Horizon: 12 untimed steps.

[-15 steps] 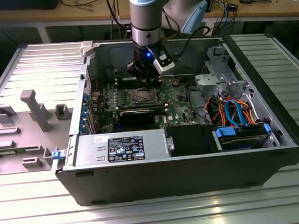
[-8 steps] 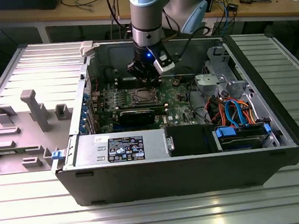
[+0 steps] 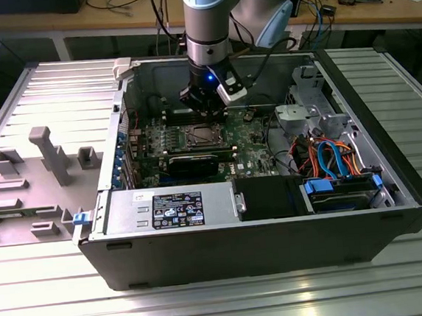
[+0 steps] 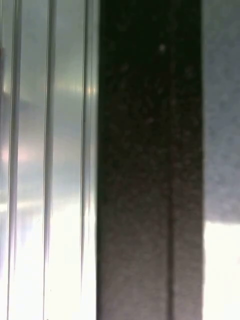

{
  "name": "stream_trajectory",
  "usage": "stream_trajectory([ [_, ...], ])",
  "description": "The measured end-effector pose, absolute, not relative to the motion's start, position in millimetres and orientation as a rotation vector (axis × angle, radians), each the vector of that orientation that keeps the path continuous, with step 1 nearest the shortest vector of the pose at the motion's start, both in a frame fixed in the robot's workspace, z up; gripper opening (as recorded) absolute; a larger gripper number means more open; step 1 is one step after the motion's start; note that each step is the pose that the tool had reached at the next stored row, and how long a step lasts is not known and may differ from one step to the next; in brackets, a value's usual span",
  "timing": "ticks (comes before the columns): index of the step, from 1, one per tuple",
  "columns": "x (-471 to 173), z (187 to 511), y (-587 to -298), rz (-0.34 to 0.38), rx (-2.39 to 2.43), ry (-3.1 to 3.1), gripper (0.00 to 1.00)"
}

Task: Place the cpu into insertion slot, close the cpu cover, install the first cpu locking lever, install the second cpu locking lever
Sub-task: 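Install the first cpu locking lever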

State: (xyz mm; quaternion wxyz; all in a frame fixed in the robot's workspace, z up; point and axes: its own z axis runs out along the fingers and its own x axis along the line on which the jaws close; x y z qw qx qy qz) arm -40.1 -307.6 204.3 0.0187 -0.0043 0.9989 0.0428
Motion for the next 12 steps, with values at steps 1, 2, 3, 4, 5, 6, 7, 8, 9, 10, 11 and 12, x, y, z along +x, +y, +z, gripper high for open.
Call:
stream_trajectory([
  [1,-40.1,204.3,-307.6,0.133,-0.013,3.101,0.11],
  [2,-40.0,204.3,-307.6,0.133,-0.013,3.101,0.11],
  [3,-40.0,204.3,-307.6,0.133,-0.013,3.101,0.11],
  [4,-40.0,204.3,-307.6,0.133,-0.013,3.101,0.11],
  [5,-40.0,204.3,-307.6,0.133,-0.013,3.101,0.11],
  [6,-40.0,204.3,-307.6,0.133,-0.013,3.101,0.11],
  [7,-39.9,204.4,-307.6,0.133,-0.013,3.101,0.11],
  [8,-39.9,204.4,-307.6,0.133,-0.013,3.101,0.11],
  [9,-39.9,204.4,-307.6,0.133,-0.013,3.101,0.11],
  [10,-39.8,204.4,-307.6,0.133,-0.013,3.101,0.11],
  [11,-39.8,204.5,-307.6,0.133,-0.013,3.101,0.11],
  [12,-39.8,204.5,-307.6,0.133,-0.013,3.101,0.11],
])
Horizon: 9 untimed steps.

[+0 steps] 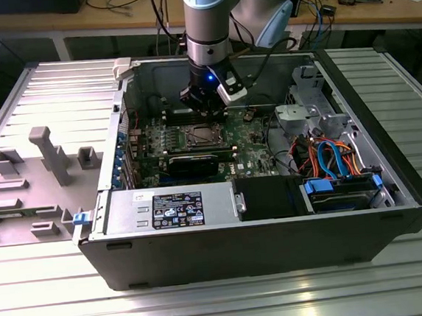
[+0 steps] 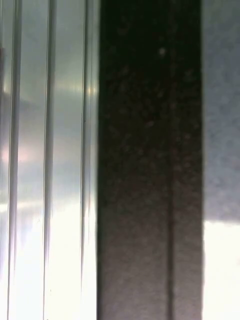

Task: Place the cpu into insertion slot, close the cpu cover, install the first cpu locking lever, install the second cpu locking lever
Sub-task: 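Install the first cpu locking lever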

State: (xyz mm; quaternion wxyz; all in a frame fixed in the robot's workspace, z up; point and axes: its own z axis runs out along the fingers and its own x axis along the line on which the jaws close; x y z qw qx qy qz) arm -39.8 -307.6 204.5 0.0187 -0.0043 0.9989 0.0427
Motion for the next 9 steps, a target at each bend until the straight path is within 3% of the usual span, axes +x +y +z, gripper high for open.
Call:
stream_trajectory([
  [9,-39.7,204.4,-307.6,0.123,-0.014,3.102,0.11],
])
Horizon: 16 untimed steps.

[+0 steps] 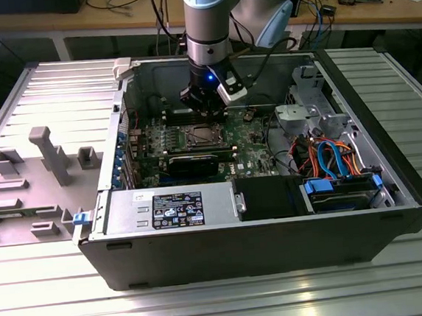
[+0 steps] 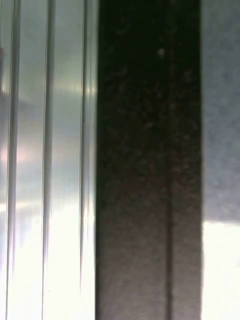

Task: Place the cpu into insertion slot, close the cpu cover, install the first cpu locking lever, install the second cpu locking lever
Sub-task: 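Install the first cpu locking lever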

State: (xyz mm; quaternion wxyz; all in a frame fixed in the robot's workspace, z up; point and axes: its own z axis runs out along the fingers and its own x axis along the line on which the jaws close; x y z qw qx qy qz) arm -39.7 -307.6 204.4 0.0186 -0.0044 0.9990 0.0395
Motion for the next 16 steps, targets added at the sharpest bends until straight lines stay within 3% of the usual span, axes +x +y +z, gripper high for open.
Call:
stream_trajectory([
  [16,-39.7,204.2,-307.6,0.099,-0.014,3.103,0.11],
])
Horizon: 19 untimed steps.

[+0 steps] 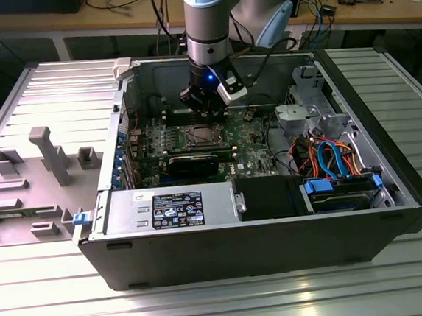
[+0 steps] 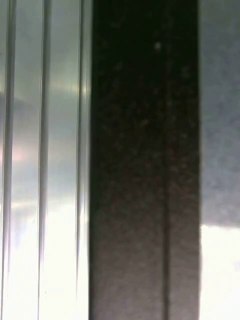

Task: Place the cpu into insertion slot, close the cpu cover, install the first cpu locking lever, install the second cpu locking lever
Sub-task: 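Install the first cpu locking lever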

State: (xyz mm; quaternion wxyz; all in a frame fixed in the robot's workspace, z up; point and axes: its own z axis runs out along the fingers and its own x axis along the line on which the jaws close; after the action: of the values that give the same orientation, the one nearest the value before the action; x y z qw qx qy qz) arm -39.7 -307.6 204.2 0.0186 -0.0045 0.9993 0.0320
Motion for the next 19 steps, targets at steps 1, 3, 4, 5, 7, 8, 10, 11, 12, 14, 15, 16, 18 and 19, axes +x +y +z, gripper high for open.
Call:
stream_trajectory([
  [1,-39.7,204.1,-307.6,0.097,-0.014,3.103,0.11],
  [3,-39.8,203.9,-308.0,0.094,-0.014,3.103,0.11],
  [4,-39.8,203.8,-307.9,0.094,-0.014,3.103,0.11],
  [5,-39.7,203.7,-308.0,0.094,-0.014,3.103,0.11],
  [7,-39.7,203.2,-308.0,0.089,-0.014,3.103,0.11],
  [8,-39.7,203.0,-308.1,0.087,-0.014,3.103,0.11],
  [10,-39.7,202.2,-308.0,0.084,-0.014,3.103,0.11],
  [11,-39.7,202.1,-308.0,0.084,-0.014,3.103,0.11],
  [12,-39.8,202.1,-308.1,0.093,-0.014,3.103,0.11],
  [14,-39.7,201.9,-308.0,0.118,-0.014,3.102,0.11],
  [15,-39.8,202.1,-308.0,0.130,-0.013,3.102,0.11],
  [16,-39.7,205.7,-307.9,0.130,-0.013,3.101,0.11],
  [18,-39.7,207.5,-308.3,0.130,-0.014,3.101,0.11],
  [19,-39.7,207.6,-311.1,0.129,-0.014,3.102,0.11],
])
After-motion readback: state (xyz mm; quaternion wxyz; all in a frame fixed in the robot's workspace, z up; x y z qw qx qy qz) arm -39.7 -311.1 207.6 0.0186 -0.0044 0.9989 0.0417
